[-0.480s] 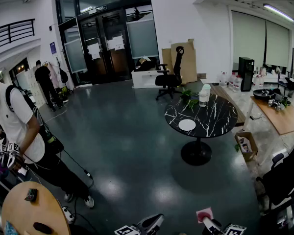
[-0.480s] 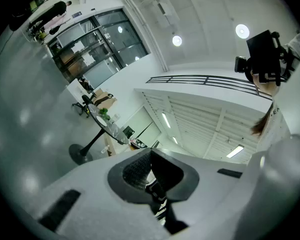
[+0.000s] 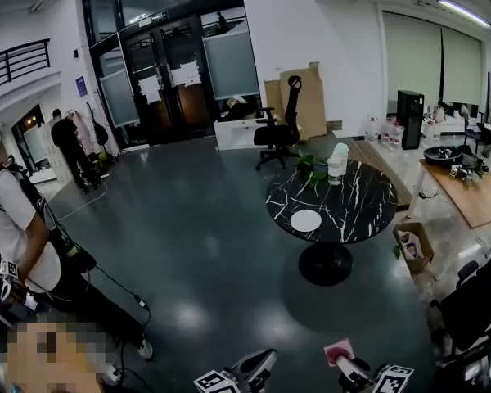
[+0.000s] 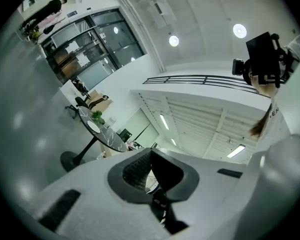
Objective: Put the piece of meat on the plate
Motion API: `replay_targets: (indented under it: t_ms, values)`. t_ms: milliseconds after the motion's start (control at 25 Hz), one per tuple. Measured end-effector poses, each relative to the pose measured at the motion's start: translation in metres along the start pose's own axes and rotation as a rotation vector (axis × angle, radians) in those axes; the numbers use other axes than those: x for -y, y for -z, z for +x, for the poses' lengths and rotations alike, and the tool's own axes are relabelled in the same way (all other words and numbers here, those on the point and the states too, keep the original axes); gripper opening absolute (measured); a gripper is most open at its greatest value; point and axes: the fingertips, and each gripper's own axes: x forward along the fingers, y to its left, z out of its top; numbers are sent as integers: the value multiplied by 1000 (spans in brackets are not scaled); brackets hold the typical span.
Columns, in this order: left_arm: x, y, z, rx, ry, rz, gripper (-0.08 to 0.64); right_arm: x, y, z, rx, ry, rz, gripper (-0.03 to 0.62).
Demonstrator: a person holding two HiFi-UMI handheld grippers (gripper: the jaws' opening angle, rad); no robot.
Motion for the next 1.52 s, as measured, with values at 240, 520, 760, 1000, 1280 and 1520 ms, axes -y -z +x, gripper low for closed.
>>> replay_targets:
  t_ms: [240,520,760,1000,1280,1520]
  values:
    - [-22,-5,24,8,-20,-9,9,30,-24,17,-5,18,-15,87]
    - [-67,-18,44,13,-71,-38,9,51,-38,54,-28,13,40,87]
    - [-150,-61,128,-3,-40,-67,9,107,-106,125,0,80,1,87]
    - [-201,-112,182,2,-16,-37,9,127,-157,189,16,75,-24,87]
    - [-255,-139,224,-35,19,-49,9,146,-190,247,9,91,-56,87]
    - [-279,-154,265,-61,50,-55,9,171,-212,267,39,130,-56,87]
